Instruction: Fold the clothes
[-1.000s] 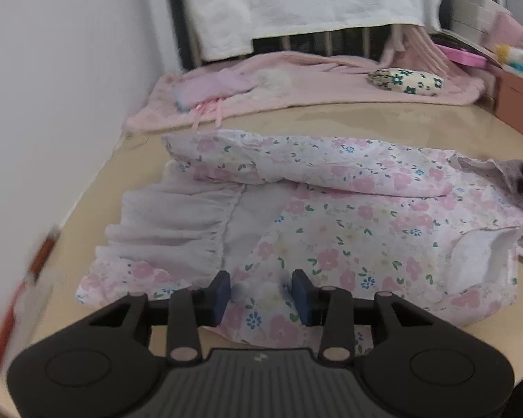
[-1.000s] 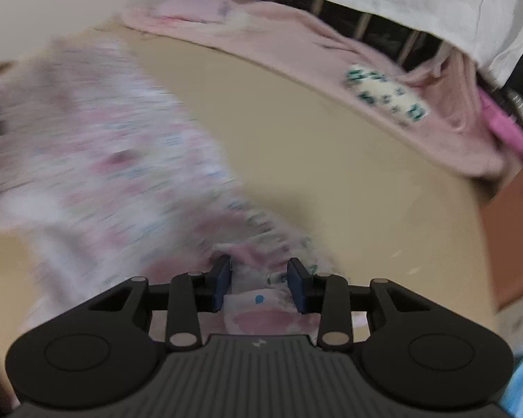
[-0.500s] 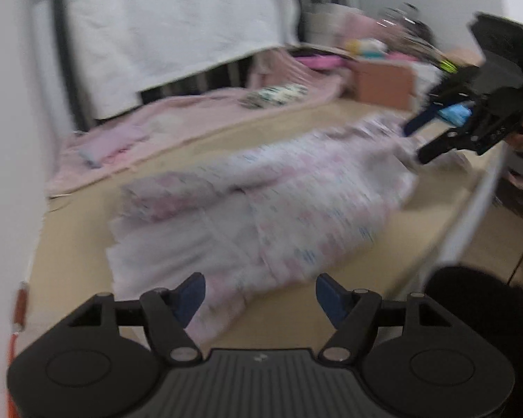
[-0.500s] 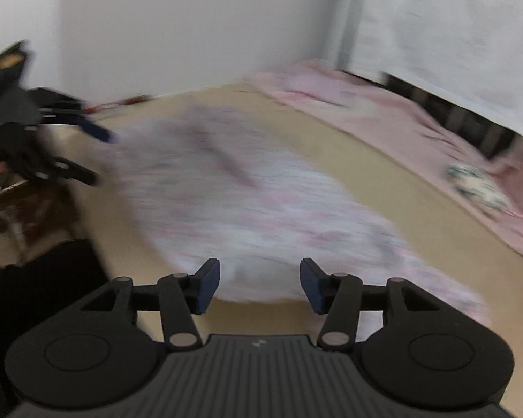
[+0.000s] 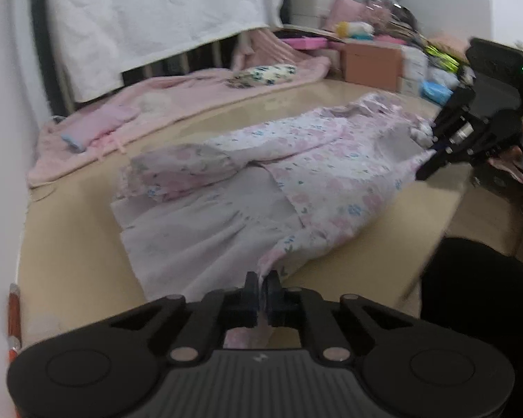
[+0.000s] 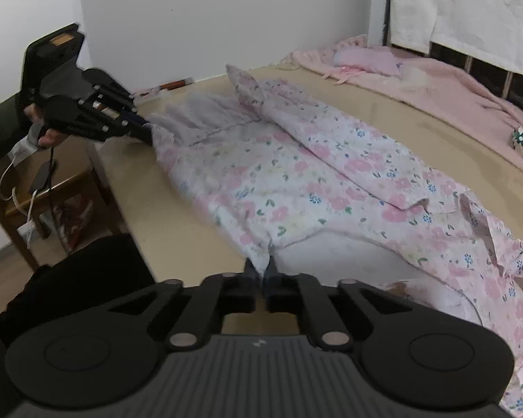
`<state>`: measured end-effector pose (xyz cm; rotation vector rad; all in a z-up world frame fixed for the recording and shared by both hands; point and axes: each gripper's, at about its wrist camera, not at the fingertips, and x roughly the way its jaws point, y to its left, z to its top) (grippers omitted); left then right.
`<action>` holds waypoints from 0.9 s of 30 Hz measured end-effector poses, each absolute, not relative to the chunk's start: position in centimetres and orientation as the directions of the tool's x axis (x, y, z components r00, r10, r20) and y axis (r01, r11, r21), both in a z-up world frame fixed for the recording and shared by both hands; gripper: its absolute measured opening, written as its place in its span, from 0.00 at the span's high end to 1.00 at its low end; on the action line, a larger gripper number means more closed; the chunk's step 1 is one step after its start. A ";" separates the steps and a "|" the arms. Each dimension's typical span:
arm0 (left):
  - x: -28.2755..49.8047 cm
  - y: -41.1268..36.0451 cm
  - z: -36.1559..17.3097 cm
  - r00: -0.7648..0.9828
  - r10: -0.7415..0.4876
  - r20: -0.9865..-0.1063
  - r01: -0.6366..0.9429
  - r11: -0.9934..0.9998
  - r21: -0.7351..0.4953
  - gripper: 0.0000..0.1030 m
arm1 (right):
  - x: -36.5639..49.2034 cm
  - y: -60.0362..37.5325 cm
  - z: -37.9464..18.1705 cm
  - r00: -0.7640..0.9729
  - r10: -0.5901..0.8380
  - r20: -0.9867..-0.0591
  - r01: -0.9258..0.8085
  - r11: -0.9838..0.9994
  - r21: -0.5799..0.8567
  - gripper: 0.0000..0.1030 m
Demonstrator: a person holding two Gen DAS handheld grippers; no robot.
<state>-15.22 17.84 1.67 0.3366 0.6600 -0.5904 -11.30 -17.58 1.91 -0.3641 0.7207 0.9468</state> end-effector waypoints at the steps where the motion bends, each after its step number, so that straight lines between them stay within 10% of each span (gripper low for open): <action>1: -15.6 17.7 1.9 0.623 -0.415 -0.663 0.628 0.770 0.108 0.99 | -11.6 -17.7 1.8 0.378 0.607 -0.699 -0.837 0.547 0.022 1.00; 15: -7.7 13.1 9.5 0.790 -0.323 -0.521 0.568 0.706 0.422 0.99 | -1.0 -20.8 7.0 0.443 0.639 -0.630 -0.736 0.659 0.151 0.99; 21: 1.3 10.4 6.6 0.771 -0.129 -0.624 0.500 0.729 0.468 0.88 | 5.8 -17.7 5.6 0.480 0.485 -0.731 -0.647 0.758 0.078 0.98; 27: 0.4 11.0 5.1 0.763 -0.057 -0.644 0.443 0.772 0.456 0.75 | 5.4 -17.4 5.2 0.576 0.365 -0.731 -0.591 0.804 -0.063 0.67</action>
